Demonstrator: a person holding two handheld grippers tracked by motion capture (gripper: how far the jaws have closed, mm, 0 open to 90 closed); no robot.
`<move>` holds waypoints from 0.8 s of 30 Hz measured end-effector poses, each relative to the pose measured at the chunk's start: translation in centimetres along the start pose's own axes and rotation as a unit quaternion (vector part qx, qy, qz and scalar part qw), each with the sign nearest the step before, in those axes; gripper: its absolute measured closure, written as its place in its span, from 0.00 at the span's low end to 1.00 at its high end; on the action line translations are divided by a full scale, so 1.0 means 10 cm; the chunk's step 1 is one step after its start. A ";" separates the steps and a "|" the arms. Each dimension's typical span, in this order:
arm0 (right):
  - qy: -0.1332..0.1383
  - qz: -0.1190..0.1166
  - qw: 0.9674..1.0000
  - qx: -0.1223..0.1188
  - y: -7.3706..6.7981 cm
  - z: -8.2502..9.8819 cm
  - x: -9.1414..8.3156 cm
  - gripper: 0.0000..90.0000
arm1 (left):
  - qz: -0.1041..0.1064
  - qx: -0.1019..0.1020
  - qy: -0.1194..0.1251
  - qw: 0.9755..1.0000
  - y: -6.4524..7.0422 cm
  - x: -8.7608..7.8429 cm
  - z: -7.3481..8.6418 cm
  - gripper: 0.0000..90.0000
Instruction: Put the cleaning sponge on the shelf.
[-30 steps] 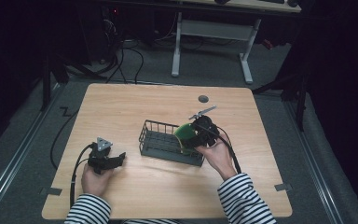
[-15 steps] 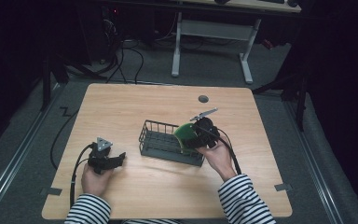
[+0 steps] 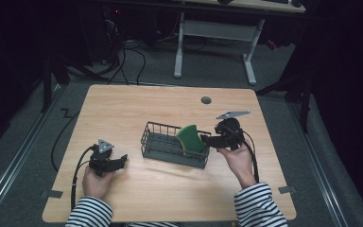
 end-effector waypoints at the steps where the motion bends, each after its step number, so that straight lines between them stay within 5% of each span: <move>1: 0.002 0.001 1.000 0.004 0.04 0.02 -0.03 0.36 | 0.000 0.000 0.000 1.000 0.00 0.00 0.00 0.31; 24: 0.073 0.039 0.995 0.057 0.54 0.24 -0.69 0.39 | 0.000 -0.001 0.000 1.000 0.00 0.00 0.00 0.31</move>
Point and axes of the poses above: each handheld gripper's, and its own axes: x roughly forward along the jaws, z roughly out of its underside, y roughly to its right, the point moved 9 cm from there along x, roughly forward along the jaws, and after that the axes turned 5 degrees about -x, right-handed, at the moved point
